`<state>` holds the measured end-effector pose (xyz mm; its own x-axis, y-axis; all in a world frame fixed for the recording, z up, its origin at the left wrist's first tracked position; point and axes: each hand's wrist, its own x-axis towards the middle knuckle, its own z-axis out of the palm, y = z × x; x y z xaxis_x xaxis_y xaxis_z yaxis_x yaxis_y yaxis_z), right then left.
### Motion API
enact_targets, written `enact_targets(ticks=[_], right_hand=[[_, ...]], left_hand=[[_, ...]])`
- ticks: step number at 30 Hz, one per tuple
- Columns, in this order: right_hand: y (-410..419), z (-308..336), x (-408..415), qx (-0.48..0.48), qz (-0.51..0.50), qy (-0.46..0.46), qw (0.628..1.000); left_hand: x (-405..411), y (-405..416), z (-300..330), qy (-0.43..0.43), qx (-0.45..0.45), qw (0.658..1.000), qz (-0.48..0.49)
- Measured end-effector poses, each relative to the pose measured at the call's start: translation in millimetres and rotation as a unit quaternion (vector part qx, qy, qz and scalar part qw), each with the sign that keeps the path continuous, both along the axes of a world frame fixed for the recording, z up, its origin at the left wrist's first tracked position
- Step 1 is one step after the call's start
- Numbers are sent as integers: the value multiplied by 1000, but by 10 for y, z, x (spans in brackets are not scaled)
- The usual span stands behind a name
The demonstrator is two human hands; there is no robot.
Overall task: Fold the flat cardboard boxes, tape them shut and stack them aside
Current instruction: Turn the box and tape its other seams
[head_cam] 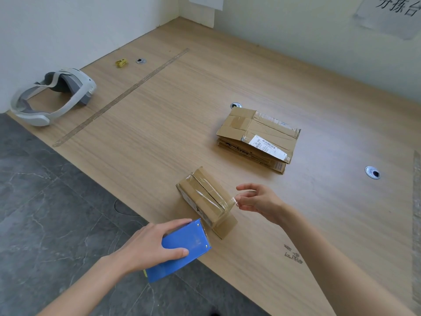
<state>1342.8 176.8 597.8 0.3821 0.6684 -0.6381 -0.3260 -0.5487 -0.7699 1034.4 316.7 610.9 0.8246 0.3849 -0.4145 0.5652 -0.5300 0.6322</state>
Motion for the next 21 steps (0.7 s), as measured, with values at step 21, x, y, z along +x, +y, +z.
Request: enact_targets(ticks=[21], right_hand=[[293,212,-822,192,381,-515,744]], left_hand=[[-142,-3,-49,10,23,1000,10]])
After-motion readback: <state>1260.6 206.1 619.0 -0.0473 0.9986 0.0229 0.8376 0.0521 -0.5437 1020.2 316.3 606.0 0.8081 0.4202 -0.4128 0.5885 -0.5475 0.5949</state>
